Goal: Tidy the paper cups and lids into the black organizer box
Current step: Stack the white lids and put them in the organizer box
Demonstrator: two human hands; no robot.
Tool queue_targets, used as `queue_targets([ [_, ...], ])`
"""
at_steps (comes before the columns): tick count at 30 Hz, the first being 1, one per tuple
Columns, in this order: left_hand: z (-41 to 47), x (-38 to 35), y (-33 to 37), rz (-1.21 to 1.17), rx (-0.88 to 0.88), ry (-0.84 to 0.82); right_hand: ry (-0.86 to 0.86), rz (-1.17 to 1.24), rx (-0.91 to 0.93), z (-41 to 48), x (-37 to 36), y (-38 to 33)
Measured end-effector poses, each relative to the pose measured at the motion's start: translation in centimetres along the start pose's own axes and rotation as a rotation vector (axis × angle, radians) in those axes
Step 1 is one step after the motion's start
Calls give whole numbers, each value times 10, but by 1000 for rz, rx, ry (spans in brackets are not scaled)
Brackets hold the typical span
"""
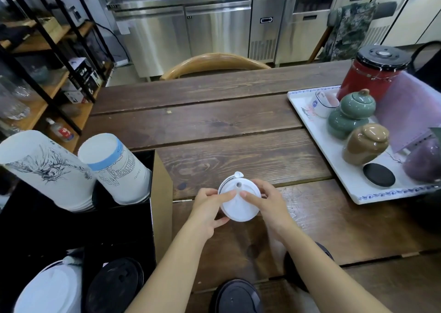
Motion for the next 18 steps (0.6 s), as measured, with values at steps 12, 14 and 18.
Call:
queue_targets([
  [12, -87, 29, 28, -272, -327, -254, -100, 104, 301, -61, -32, -64],
  [14, -102, 44, 25, -311, -366, -264, -116, 107, 338, -73, -47, -73],
  [18, -135, 84, 20, -359, -458, -216, -221, 92, 391, -98, -84, -85],
])
Point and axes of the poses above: each hand's wrist, its own z-axis towards the middle knuckle, its own x-axis out of the back of the hand, y = z × x, the point moved 3 cm from there along z, towards the middle knuckle, and after that the axes turned 7 degrees about -z, right-handed, at the moved point
